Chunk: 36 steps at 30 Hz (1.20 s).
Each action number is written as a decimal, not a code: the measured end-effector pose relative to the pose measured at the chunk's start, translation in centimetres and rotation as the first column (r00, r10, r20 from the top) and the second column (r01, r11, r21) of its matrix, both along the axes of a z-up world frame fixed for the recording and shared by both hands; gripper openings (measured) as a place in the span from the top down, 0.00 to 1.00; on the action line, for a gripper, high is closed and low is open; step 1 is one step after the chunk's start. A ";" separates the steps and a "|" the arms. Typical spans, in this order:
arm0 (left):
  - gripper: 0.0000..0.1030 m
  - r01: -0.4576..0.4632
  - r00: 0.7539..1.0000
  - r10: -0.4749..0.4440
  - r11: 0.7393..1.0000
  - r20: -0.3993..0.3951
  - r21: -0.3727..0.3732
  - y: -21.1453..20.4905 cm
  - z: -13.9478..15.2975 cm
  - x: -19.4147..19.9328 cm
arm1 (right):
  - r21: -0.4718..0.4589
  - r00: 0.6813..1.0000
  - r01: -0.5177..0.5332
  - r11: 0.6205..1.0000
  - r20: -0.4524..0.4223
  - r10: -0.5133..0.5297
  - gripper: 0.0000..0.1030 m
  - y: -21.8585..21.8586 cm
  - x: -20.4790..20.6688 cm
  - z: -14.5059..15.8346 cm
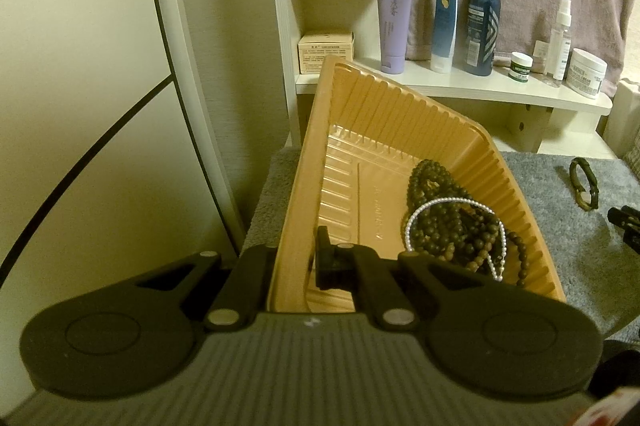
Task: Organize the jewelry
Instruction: 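Pinch the small clear stud earring with the right tool and drop it into the tray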
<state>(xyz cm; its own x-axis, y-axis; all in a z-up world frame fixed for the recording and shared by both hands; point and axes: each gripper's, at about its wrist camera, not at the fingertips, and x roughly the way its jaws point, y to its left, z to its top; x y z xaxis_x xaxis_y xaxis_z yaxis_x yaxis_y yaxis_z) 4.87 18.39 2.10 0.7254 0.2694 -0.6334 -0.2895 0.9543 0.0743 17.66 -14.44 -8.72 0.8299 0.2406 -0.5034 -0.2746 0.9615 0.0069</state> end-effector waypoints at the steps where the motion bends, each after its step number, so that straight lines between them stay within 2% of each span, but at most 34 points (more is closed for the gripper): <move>1: 0.96 0.000 1.000 0.000 1.000 0.000 0.000 0.0 0.0 0.0 | -0.003 1.000 -0.001 1.000 -0.004 0.001 0.81 0.0 0.1 -0.1; 11: 0.96 0.000 1.000 0.000 1.000 0.000 0.001 0.0 0.0 0.0 | -0.009 1.000 -0.007 1.000 -0.014 0.007 0.86 -0.2 0.6 -0.5; 14: 0.96 0.000 1.000 0.000 1.000 0.000 0.000 0.0 0.0 0.0 | -0.010 1.000 -0.011 1.000 -0.016 0.010 0.93 -0.1 0.6 -0.5; 22: 0.96 -0.001 1.000 0.001 1.000 0.000 0.000 0.0 0.0 0.0 | -0.017 1.000 -0.009 1.000 0.020 0.009 0.94 0.0 -0.1 0.0; 28: 0.96 0.000 1.000 0.000 1.000 0.000 0.000 0.0 0.0 0.0 | -0.006 0.997 -0.032 0.999 0.075 0.032 0.94 0.6 -1.4 1.6; 31: 0.96 -0.001 1.000 0.001 1.000 0.000 0.000 0.0 0.0 0.0 | 0.024 0.993 -0.074 0.997 0.091 0.071 0.94 1.4 -2.1 2.9; 36: 0.96 -0.001 1.000 0.001 1.000 0.001 -0.002 0.0 -0.1 0.0 | 0.065 0.971 -0.222 0.973 0.105 0.214 0.94 4.3 -3.9 4.8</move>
<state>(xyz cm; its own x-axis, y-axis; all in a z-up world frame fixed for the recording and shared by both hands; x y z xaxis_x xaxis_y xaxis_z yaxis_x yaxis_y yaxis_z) 4.84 18.39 2.03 0.7257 0.2695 -0.6331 -0.2910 0.9540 0.0726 13.74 -10.13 -3.91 0.7969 0.4552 -0.3972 -0.4804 0.8761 0.0403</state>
